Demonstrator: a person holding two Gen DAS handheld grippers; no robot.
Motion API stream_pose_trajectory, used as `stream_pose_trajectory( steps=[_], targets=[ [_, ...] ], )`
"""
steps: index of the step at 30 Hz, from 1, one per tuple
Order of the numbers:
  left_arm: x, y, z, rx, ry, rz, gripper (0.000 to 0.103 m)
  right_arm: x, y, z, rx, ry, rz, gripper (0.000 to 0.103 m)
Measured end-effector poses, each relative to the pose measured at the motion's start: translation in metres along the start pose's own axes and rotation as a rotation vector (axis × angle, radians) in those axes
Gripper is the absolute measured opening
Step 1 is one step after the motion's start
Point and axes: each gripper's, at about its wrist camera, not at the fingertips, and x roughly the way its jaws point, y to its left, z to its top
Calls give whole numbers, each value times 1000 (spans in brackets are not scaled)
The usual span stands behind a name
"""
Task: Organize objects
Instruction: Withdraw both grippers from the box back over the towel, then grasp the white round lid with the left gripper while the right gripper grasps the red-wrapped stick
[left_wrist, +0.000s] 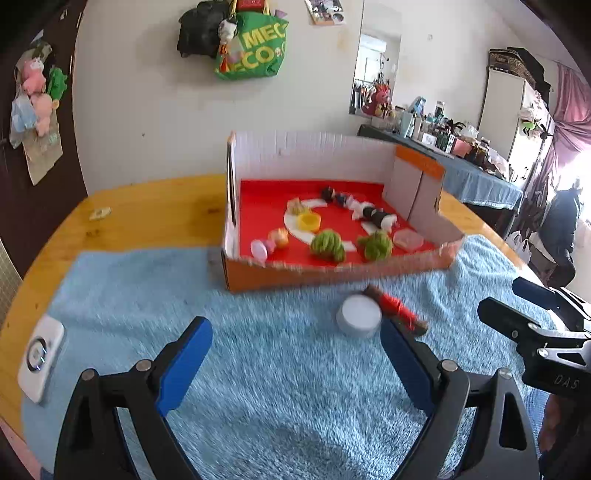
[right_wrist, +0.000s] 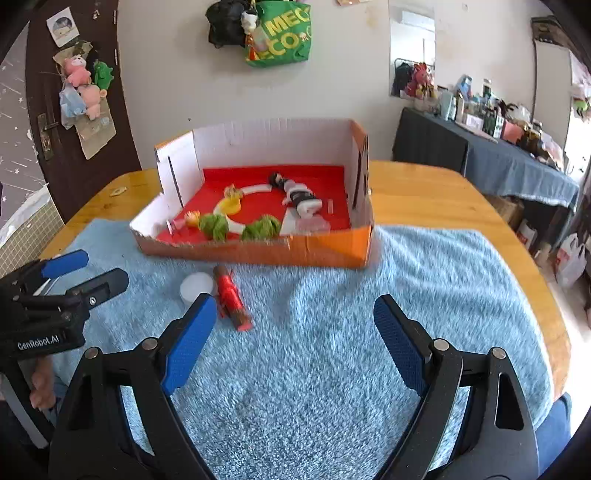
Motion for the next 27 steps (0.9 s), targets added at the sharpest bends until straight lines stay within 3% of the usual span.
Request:
stream_pose_trajectory(
  steps=[7, 27],
  targets=[
    [11, -5, -21, 5, 40, -8, 94, 11, 0, -18, 14, 37, -4, 87],
    [29, -11, -24, 20, 89, -30, 94, 31, -2, -26, 8, 92, 29, 87]
  ],
)
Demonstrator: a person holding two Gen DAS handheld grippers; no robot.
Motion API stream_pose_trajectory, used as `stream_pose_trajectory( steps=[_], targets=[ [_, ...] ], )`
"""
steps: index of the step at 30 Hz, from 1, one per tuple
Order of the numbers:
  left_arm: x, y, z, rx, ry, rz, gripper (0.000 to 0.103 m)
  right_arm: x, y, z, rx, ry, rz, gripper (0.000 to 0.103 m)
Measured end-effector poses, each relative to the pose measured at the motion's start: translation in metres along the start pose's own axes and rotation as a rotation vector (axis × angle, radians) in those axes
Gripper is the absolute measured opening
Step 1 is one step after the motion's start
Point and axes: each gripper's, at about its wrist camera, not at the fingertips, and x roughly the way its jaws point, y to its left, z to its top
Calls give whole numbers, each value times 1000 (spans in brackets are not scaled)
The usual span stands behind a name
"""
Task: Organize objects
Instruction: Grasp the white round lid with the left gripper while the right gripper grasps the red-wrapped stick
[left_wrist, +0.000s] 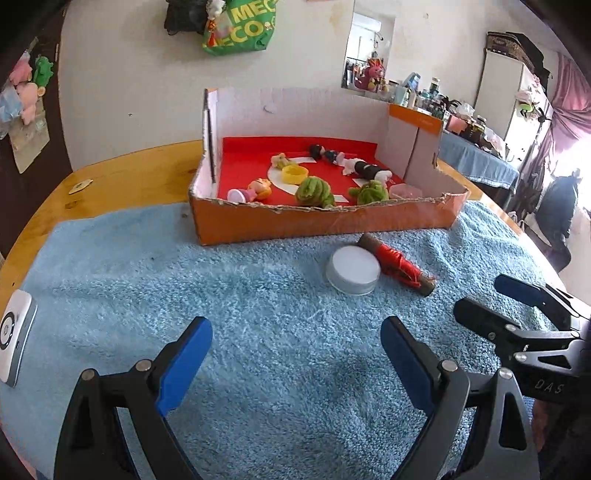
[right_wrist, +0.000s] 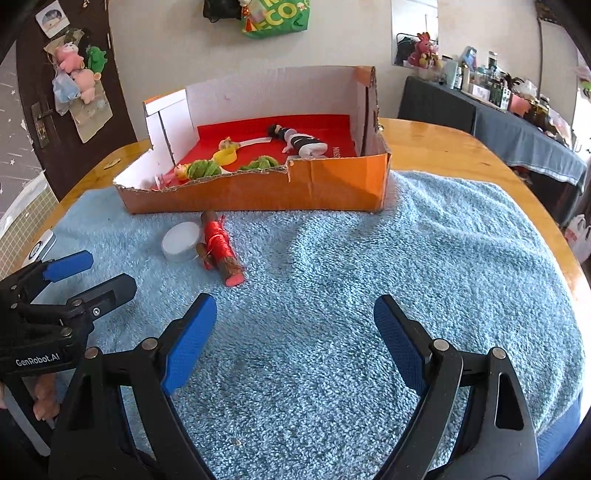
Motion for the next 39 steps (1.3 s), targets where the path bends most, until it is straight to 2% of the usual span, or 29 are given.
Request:
stream_pose_trajectory(
  steps=[12, 16, 22, 27, 33, 39],
  targets=[
    [23, -9, 20, 110, 74, -51, 87, 17, 14, 17, -180, 47, 79, 87],
    [31, -11, 29, 143, 103, -67, 79, 24, 18, 26, -232, 64, 91, 78],
    [42, -14, 39, 204, 158, -121, 76, 38, 15, 38, -251, 106, 128, 65],
    [45, -21, 43, 276, 169, -130, 71, 45, 18, 42, -285, 130, 151, 61],
    [53, -21, 49, 291, 184, -152, 64, 51, 21, 48, -316, 152, 186, 48],
    [54, -23, 52, 303, 186, -190, 51, 55, 27, 52, -348, 163, 217, 37]
  ],
)
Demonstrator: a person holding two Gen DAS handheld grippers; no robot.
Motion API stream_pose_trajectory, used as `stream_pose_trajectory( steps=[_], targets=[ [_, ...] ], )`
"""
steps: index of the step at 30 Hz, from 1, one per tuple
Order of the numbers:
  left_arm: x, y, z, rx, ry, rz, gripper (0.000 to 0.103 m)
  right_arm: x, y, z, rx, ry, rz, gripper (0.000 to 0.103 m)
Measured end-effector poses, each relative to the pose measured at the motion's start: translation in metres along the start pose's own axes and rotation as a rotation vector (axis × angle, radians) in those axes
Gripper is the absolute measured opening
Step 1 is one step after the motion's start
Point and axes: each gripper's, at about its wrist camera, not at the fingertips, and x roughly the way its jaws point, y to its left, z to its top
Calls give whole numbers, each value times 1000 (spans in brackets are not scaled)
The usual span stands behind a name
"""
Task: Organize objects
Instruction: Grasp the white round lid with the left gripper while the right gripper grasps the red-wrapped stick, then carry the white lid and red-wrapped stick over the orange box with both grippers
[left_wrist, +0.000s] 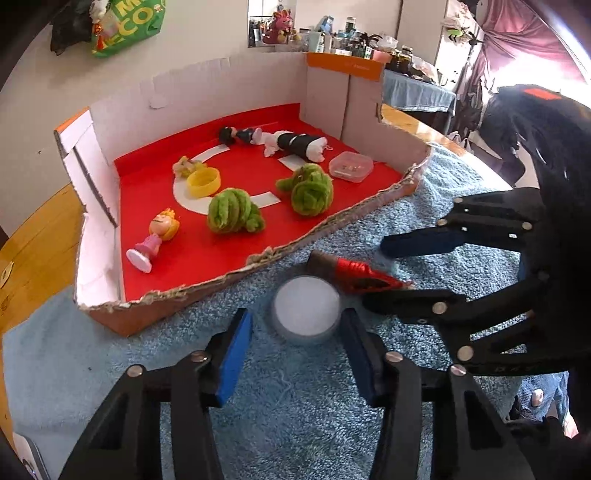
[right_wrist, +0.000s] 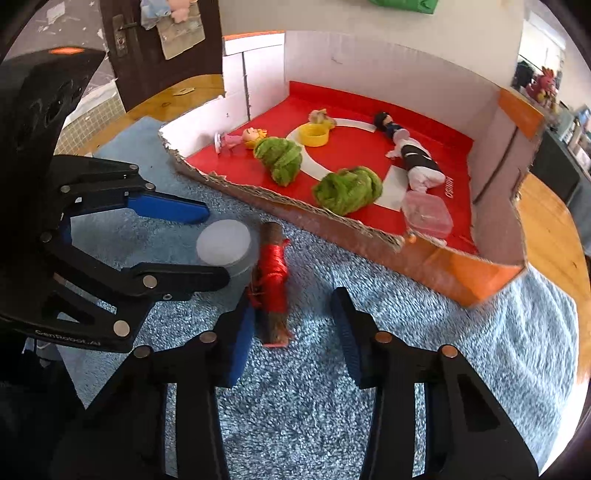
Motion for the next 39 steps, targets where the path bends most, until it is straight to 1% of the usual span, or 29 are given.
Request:
stream_pose_trajectory(
  steps=[3, 5, 10, 13, 21, 33, 39],
  targets=[
    [1, -2, 0, 5, -3, -2, 47, 1, 0, 2, 5, 1, 18, 32],
    [0, -3, 0, 4, -7, -10, 41, 1, 0, 2, 4, -1, 28, 26],
    [1, -2, 0, -6, -15, -17, 41, 1, 0, 2, 19, -8, 37, 14],
    [-1, -2, -1, -13, -22, -13, 40, -1, 1, 0, 42, -16, 46, 14],
    [-26, -2, -8, -47, -88, -5, 40, -19, 11, -6, 73, -53, 78, 14],
    [-65, 4, -7, -88, -173, 8, 40, -61, 11, 2, 111, -152, 98, 14],
    [-73, 13, -3, -112, -192, 30, 40, -65, 6, 6, 128, -164, 94, 14]
  ],
)
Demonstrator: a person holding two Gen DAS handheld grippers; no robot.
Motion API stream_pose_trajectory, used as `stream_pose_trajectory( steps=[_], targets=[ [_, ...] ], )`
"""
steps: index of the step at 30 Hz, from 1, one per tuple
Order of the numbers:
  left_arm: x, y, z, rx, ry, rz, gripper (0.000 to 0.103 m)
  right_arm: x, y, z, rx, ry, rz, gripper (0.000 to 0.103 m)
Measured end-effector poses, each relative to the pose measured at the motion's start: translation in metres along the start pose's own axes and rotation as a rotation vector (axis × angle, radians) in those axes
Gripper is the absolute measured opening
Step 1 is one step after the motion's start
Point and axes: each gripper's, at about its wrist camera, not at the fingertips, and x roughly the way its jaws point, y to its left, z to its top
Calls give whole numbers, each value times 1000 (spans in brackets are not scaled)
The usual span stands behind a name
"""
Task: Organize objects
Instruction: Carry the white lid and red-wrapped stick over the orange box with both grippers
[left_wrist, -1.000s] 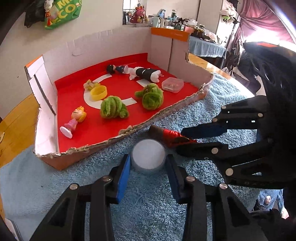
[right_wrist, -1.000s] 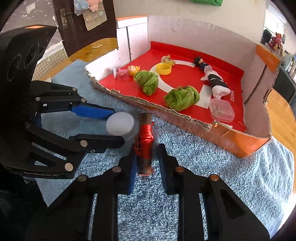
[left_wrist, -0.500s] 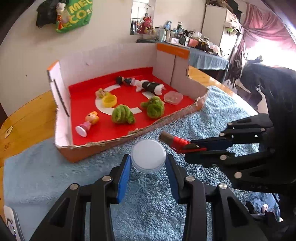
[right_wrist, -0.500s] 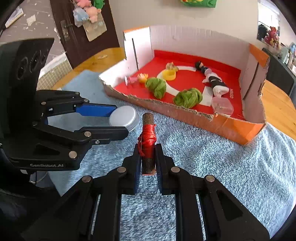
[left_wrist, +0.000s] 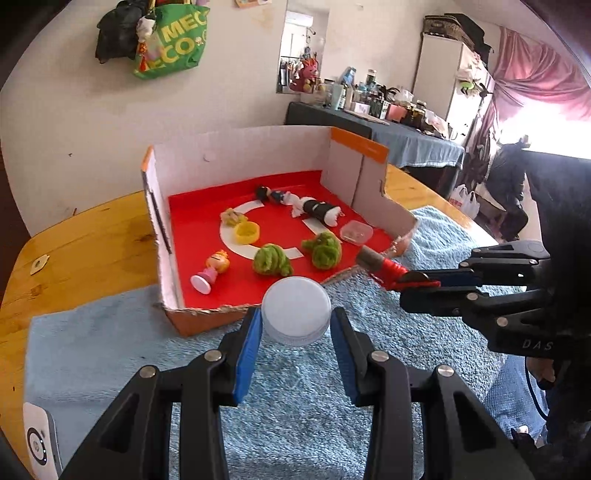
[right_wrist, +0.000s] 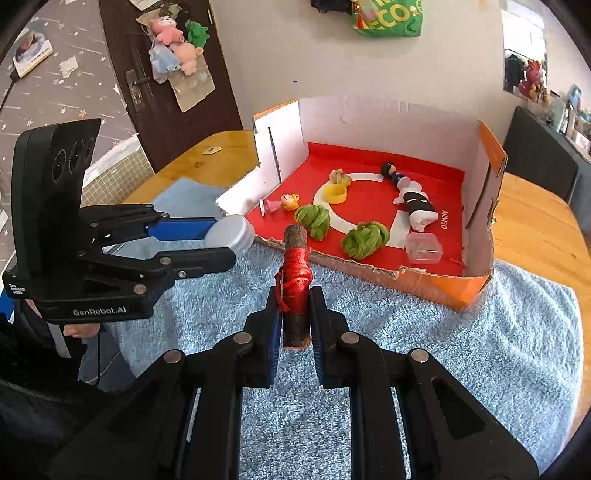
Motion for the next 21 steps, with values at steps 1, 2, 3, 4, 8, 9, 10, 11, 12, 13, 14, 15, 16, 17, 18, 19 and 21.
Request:
stream_pose_trajectory(
  steps=[1, 2, 3, 4, 8, 9, 10, 11, 12, 13, 14, 15, 16, 17, 18, 19, 21],
  targets=[
    [-1, 1, 1, -3, -2, 2, 40, 0, -1, 1, 3, 0, -1, 14],
    [-2, 2, 2, -4, -4, 4, 40, 0, -1, 1, 5, 0, 0, 14],
    [-3, 3, 2, -5, -7, 7, 40, 0, -2, 2, 7, -2, -1, 14],
    [-4, 3, 4, -4, -10, 11, 40, 0, -3, 3, 10, -5, 2, 14],
    [-6, 7, 11, -7, -18, 32, 40, -1, -6, 12, 12, -21, -3, 14],
    [-6, 9, 14, -8, -19, 39, 40, -1, -8, 15, 13, -24, -8, 14],
    [-5, 11, 16, -10, -18, 42, 40, -1, -11, 19, 17, -26, -12, 14],
    [-4, 13, 20, -14, -15, 47, 40, 1, -14, 24, 21, -24, -16, 14],
    [-3, 15, 23, -19, -11, 53, 40, 2, -16, 27, 23, -24, -24, 14],
    [-1, 18, 26, -23, -8, 58, 40, 3, -19, 30, 25, -24, -33, 14],
    [2, 20, 31, -26, -1, 65, 40, 5, -22, 35, 27, -19, -37, 14],
    [5, 23, 35, -29, 8, 74, 40, 7, -25, 40, 31, -17, -39, 14],
    [8, 24, 38, -31, 15, 85, 40, 10, -29, 45, 36, -12, -43, 14],
    [13, 27, 44, -36, 27, 101, 40, 14, -32, 50, 41, -5, -49, 14],
    [18, 29, 48, -39, 41, 108, 40, 18, -36, 55, 47, 4, -58, 14],
    [23, 31, 51, -42, 50, 119, 40, 22, -39, 59, 52, 12, -65, 14],
    [36, 35, 60, -50, 82, 140, 40, 32, -48, 69, 65, 34, -78, 14]
  ],
)
